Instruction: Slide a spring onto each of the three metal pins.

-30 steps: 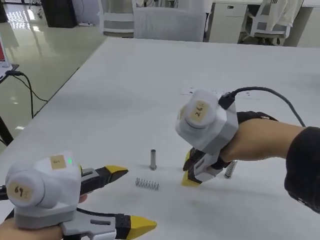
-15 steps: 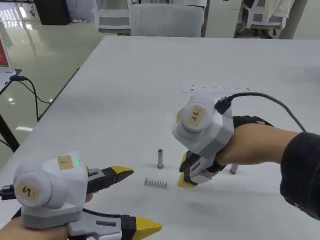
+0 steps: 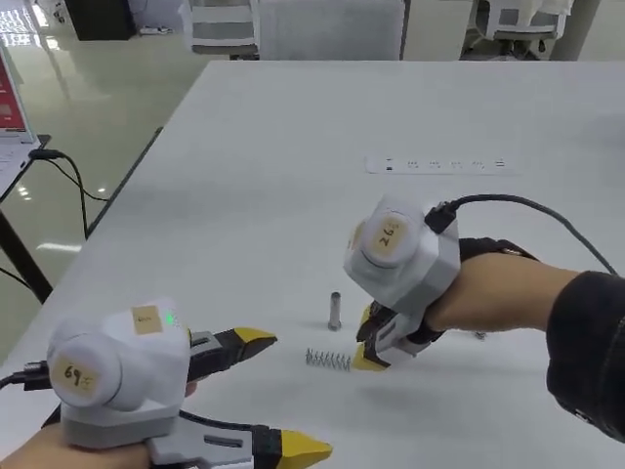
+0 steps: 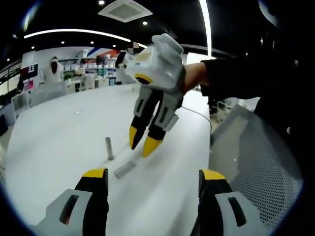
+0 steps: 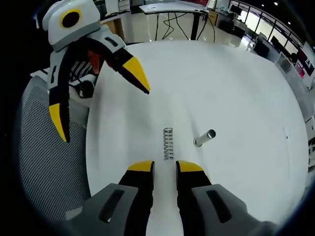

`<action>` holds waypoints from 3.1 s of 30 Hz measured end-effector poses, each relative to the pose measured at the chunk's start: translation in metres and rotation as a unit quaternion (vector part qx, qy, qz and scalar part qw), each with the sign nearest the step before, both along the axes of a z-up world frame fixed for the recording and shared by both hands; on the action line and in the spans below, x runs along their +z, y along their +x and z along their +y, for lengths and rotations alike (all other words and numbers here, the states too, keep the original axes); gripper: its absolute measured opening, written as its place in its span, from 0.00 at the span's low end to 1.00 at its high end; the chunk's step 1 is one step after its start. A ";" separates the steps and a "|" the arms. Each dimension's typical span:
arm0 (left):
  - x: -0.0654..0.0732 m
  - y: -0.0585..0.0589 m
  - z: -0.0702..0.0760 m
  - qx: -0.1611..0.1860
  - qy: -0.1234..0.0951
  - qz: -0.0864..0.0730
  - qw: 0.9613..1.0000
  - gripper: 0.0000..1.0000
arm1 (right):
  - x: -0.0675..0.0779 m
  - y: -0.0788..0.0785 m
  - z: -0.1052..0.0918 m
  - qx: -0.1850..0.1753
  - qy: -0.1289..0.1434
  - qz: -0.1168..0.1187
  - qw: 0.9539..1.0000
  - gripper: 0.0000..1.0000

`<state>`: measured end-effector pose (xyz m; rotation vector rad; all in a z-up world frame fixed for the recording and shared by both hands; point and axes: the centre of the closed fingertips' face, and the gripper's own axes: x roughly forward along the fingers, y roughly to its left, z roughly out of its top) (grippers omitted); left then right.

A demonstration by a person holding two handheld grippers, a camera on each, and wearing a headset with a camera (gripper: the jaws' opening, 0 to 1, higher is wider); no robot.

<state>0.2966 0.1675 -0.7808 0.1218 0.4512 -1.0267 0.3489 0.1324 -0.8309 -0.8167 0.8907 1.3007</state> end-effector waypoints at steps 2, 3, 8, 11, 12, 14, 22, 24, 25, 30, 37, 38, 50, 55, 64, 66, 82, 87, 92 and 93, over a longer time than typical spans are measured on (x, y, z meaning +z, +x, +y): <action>0.000 0.003 0.001 -0.004 -0.003 -0.001 1.000 0.71 | -0.003 0.004 0.000 -0.008 -0.001 0.002 1.000 0.15; 0.000 0.004 0.001 -0.006 -0.003 -0.002 1.000 0.71 | -0.003 0.006 -0.001 -0.010 -0.001 0.002 1.000 0.15; -0.007 0.012 0.004 -0.011 -0.007 -0.003 1.000 0.70 | -0.011 0.006 0.003 -0.018 0.001 0.006 1.000 0.14; -0.013 0.013 0.001 -0.018 -0.006 0.001 1.000 0.70 | -0.018 0.004 0.003 -0.018 -0.003 0.009 1.000 0.14; -0.014 0.014 0.000 -0.020 -0.006 0.001 1.000 0.70 | -0.020 0.004 0.002 -0.018 -0.005 0.009 1.000 0.14; -0.015 0.015 -0.002 -0.024 -0.006 0.002 1.000 0.70 | -0.022 0.004 0.001 -0.018 -0.008 0.011 1.000 0.14; -0.015 0.021 -0.003 -0.025 -0.008 -0.003 1.000 0.69 | -0.026 0.007 0.005 -0.013 -0.005 0.009 1.000 0.14; -0.015 0.022 -0.003 -0.024 -0.009 -0.003 1.000 0.69 | -0.027 0.005 0.007 -0.010 -0.006 0.009 1.000 0.14; -0.016 0.022 -0.002 -0.023 -0.008 -0.002 1.000 0.69 | -0.028 0.005 0.007 -0.009 -0.007 0.010 1.000 0.14; -0.017 0.024 -0.003 -0.020 -0.009 -0.004 1.000 0.69 | -0.032 0.003 0.007 -0.001 -0.012 0.012 1.000 0.13; -0.019 0.024 -0.005 -0.018 -0.007 -0.007 1.000 0.68 | -0.037 0.006 0.008 0.006 -0.014 -0.001 1.000 0.08; -0.019 0.024 -0.004 -0.017 -0.007 -0.007 1.000 0.68 | -0.037 0.007 0.008 0.006 -0.016 -0.004 1.000 0.08; -0.017 0.024 -0.006 -0.015 -0.002 -0.012 1.000 0.67 | -0.020 0.006 0.001 0.001 -0.006 0.001 1.000 0.07; -0.017 0.023 -0.011 -0.023 0.006 -0.015 1.000 0.66 | -0.010 0.002 -0.003 0.001 0.003 0.008 1.000 0.07; -0.017 0.025 -0.022 -0.047 0.013 -0.026 0.998 0.62 | 0.015 -0.018 -0.014 0.003 0.018 0.036 0.999 0.07; -0.014 0.023 -0.025 -0.053 0.012 -0.032 0.998 0.60 | 0.019 -0.022 -0.016 0.007 0.016 0.041 0.999 0.07; -0.004 0.024 -0.029 -0.080 0.013 -0.076 0.994 0.32 | 0.040 -0.033 -0.019 0.027 -0.002 0.051 0.998 0.07; -0.002 0.022 -0.032 -0.090 0.014 -0.088 0.992 0.20 | 0.043 -0.038 -0.017 0.035 -0.003 0.056 0.998 0.07; 0.002 0.020 -0.034 -0.094 0.015 -0.099 0.990 0.12 | 0.046 -0.039 -0.016 0.039 -0.004 0.055 0.998 0.07; 0.002 0.019 -0.035 -0.096 0.014 -0.100 0.990 0.11 | 0.047 -0.039 -0.016 0.039 -0.004 0.055 0.998 0.07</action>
